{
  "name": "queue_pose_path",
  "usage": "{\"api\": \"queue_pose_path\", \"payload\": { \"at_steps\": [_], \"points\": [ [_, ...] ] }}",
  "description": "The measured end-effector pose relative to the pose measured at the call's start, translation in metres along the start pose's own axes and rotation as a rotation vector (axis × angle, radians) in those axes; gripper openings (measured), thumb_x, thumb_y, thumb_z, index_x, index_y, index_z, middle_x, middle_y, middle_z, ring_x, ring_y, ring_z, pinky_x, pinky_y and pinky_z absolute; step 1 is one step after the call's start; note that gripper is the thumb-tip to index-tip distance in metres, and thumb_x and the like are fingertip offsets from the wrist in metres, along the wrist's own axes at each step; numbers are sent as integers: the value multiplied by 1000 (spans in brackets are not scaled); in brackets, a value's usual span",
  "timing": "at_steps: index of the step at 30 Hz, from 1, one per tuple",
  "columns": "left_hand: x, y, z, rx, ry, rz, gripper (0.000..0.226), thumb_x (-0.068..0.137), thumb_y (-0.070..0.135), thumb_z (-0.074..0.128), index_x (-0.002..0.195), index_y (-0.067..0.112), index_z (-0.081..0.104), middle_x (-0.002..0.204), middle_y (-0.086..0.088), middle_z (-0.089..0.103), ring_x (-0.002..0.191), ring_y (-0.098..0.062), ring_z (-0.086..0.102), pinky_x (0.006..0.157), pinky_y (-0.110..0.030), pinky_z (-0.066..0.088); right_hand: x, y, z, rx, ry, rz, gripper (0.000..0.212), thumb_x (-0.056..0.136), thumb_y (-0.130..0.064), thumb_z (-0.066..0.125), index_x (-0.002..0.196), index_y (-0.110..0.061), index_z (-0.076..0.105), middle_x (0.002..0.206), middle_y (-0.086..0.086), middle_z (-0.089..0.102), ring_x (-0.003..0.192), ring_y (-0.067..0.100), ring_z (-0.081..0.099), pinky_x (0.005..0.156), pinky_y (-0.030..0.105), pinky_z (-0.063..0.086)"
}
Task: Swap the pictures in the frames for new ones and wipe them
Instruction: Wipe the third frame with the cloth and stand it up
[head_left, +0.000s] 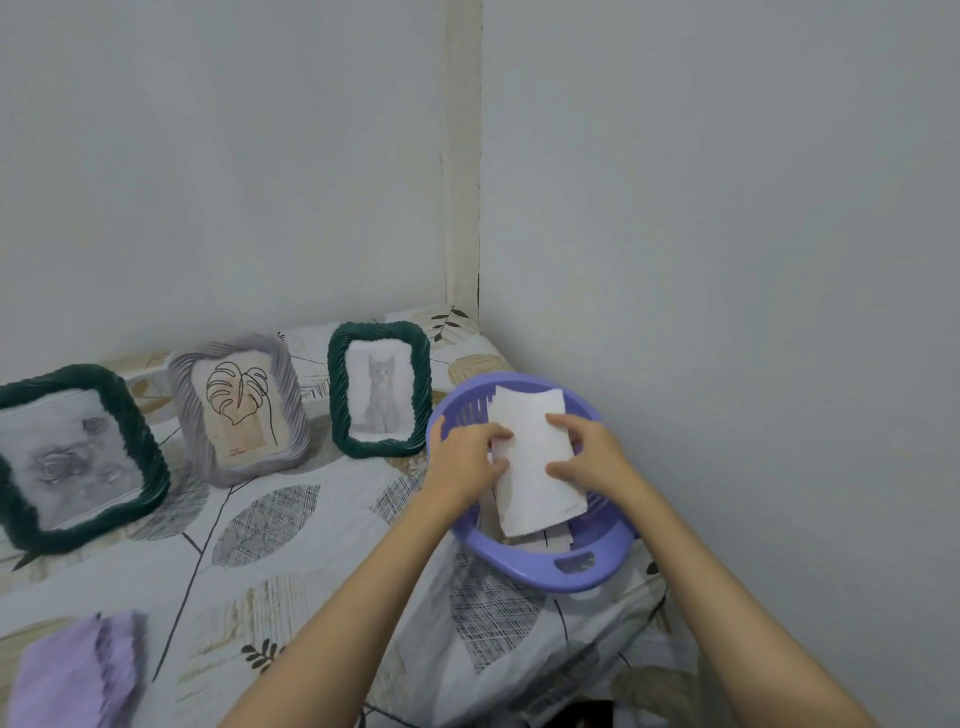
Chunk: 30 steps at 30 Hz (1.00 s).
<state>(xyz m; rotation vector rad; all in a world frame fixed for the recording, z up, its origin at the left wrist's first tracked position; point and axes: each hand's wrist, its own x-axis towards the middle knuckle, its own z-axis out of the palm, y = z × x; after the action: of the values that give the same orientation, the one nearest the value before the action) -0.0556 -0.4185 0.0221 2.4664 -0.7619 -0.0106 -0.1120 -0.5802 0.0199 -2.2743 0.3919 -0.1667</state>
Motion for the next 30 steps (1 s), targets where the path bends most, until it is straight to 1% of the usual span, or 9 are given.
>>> {"api": "queue_pose_path", "payload": {
  "at_steps": [4, 8, 11, 14, 20, 22, 24, 27, 30],
  "points": [
    [-7, 7, -13, -463, 253, 8, 34, 87, 7, 60, 120, 16, 60, 132, -7, 47, 123, -16, 43, 101, -16, 27, -8, -8, -8, 264, 262, -65, 82, 73, 4, 67, 143, -21, 31, 90, 6, 63, 74, 22, 56, 72, 26, 46],
    [-24, 23, -27, -1127, -100, -86, 37, 94, 35, 48, 129, 46, 41, 128, 7, 50, 119, -19, 52, 89, -37, 50, -19, -17, -2, 373, 275, -131, 86, 74, -2, 72, 144, -21, 27, 77, -6, 65, 68, 15, 57, 64, 12, 45],
    [-30, 24, -23, -1172, -151, -44, 50, 93, 31, 49, 134, 52, 31, 130, 8, 47, 111, -16, 60, 80, -40, 56, -28, -27, 7, 489, 87, -224, 76, 75, -11, 75, 137, -28, 35, 89, -12, 69, 71, -1, 62, 69, 13, 47],
    [-25, 15, -13, -1226, -18, 35, 71, 92, 1, 50, 137, 49, 25, 135, 4, 48, 108, -20, 63, 81, -39, 55, -30, -31, 8, 522, -78, -252, 61, 79, -8, 71, 125, -35, 42, 104, -7, 69, 74, -2, 60, 67, 13, 47],
    [-14, -1, -13, -1163, 24, -64, 78, 83, -20, 41, 131, 41, 36, 137, -6, 47, 113, -29, 55, 86, -47, 48, -24, -25, -6, 308, 210, -235, 38, 82, 2, 61, 112, -23, 62, 108, -5, 56, 87, 12, 53, 75, 7, 43],
    [-10, 3, -13, -1051, -38, -114, 71, 85, -13, 46, 137, 31, 27, 136, -11, 46, 112, -30, 54, 86, -43, 47, -18, -20, -8, 339, 93, -146, 40, 81, 3, 61, 114, -19, 61, 113, 2, 61, 91, 18, 60, 85, 25, 52],
    [-9, 8, -11, -614, -120, -90, 77, 85, 1, 56, 145, 23, 12, 132, -7, 45, 114, -24, 48, 91, -34, 40, -13, -15, -7, 267, 40, -83, 43, 77, 7, 59, 110, -20, 63, 113, 6, 65, 89, 22, 62, 85, 37, 53],
    [-9, 5, -4, 261, -163, -15, 75, 82, 34, 64, 142, 18, 22, 135, -13, 44, 138, -29, 23, 112, -49, 5, -7, -7, -2, 21, 4, -14, 45, 75, 7, 56, 113, -16, 65, 112, 7, 66, 85, 21, 59, 78, 29, 50],
    [-9, 1, 2, 628, -257, 0, 53, 82, 48, 58, 129, 25, 49, 153, -20, 15, 143, -34, -12, 105, -61, -18, -4, -3, 5, -146, -99, 48, 48, 79, 5, 52, 120, -18, 62, 118, 6, 61, 89, 15, 54, 71, 17, 39]
  ]
}}
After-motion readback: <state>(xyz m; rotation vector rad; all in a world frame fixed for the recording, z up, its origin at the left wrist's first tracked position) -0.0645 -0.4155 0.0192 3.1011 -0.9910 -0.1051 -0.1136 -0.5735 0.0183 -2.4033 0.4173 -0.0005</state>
